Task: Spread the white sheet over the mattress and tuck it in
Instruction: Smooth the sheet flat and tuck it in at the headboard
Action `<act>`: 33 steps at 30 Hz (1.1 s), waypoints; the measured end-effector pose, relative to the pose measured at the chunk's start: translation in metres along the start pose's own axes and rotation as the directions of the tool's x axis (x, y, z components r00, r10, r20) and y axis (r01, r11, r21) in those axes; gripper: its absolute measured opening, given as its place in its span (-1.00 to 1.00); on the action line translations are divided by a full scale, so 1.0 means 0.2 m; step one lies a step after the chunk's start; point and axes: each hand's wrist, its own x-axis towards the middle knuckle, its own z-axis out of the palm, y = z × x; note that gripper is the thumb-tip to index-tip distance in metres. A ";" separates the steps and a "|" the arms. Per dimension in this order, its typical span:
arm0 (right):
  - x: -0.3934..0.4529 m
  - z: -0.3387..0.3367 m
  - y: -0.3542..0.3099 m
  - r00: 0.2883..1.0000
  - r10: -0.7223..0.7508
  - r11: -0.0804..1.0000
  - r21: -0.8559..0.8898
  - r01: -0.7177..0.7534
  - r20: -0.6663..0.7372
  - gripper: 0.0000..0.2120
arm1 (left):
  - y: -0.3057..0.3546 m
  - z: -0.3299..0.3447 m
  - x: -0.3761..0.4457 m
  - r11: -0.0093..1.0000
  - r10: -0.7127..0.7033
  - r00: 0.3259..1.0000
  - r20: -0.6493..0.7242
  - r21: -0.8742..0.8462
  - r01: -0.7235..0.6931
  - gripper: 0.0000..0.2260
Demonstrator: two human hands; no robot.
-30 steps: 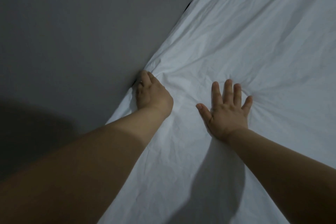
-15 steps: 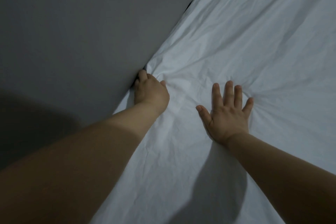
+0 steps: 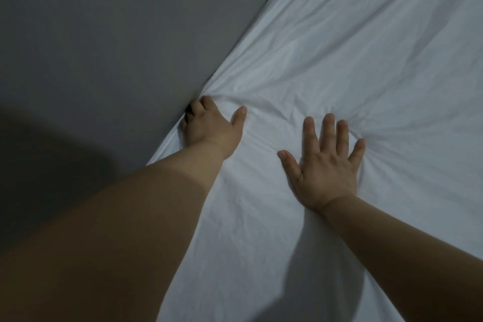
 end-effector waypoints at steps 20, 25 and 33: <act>-0.01 -0.09 -0.05 0.987 0.075 0.985 -0.163 -0.051 0.142 -0.21 | -0.52 -0.05 -0.40 0.981 -0.172 0.975 0.137 -0.061 0.182 -0.02; -0.21 -0.10 -0.31 0.996 0.029 1.000 -0.008 -0.028 0.079 -0.26 | -0.58 -0.08 -0.55 0.990 -0.143 0.984 0.105 0.014 0.142 -0.16; -0.54 0.15 -0.65 0.963 -0.211 0.974 -0.049 0.221 0.166 -0.18 | -0.89 -0.04 -0.89 0.961 -0.273 0.955 0.114 0.070 0.267 -0.08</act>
